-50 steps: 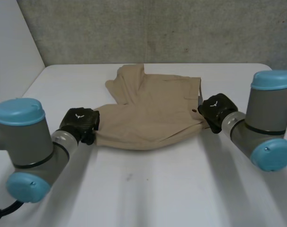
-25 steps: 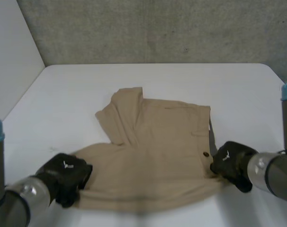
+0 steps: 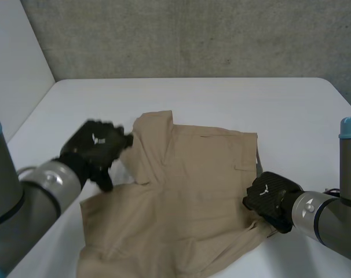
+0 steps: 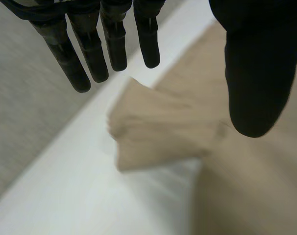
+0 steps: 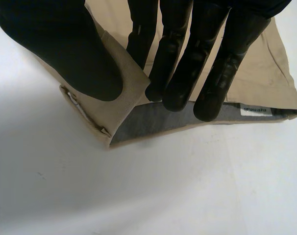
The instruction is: Fold the shorts.
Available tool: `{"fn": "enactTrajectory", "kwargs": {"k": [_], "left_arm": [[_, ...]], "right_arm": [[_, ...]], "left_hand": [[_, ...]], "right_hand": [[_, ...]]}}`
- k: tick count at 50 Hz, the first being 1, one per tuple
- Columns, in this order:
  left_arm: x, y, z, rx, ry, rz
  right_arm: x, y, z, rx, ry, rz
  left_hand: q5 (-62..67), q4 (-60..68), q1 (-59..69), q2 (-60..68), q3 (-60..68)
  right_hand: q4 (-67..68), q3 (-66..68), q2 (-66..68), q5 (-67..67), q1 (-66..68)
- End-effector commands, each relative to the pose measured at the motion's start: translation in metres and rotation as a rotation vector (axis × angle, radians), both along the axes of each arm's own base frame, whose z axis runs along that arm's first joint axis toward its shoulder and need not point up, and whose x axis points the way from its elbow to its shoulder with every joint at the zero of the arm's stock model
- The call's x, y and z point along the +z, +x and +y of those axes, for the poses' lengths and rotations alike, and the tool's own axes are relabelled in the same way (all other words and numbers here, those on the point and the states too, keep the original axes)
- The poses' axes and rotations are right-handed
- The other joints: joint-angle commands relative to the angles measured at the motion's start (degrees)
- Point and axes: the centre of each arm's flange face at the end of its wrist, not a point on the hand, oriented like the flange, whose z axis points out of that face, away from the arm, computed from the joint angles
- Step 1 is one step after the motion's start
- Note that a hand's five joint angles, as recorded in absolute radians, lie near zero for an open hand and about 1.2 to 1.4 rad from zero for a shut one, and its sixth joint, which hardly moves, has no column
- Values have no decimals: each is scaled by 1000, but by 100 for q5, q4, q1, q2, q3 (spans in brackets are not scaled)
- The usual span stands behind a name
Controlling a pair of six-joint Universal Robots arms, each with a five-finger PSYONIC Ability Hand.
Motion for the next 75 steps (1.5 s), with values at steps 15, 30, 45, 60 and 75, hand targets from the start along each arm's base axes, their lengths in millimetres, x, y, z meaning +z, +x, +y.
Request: {"fn": "enactTrajectory", "kwargs": {"k": [15,30,45,60,75], "left_arm": [[-73,-39,-123,36,-26,26],[-105,-50,-136,-36,40,25],[-109,-41,-143,23,50,6],[-104,-1,-140,129,69,-56],[-97,22,-105,143,166,-119]], "right_arm": [[-4,2,1,-3,-5,-16],[-4,1,-2,-13,-17,-20],[-4,1,-4,-15,-30,-24],[-4,2,-4,-13,-35,-24],[-5,4,-5,-11,-51,-34]], "left_hand": [[852,812,685,788,732],[1694,1654,1527,1630,1574],[5581,5541,5413,5516,5461],[5497,5457,5329,5432,5377],[3819,3778,3651,3754,3698]], "right_hand": [[1161,1229,1277,1256,2697],[1161,1229,1277,1256,2697],[1161,1229,1277,1256,2697],[1161,1229,1277,1256,2697],[1161,1229,1277,1256,2697]]}}
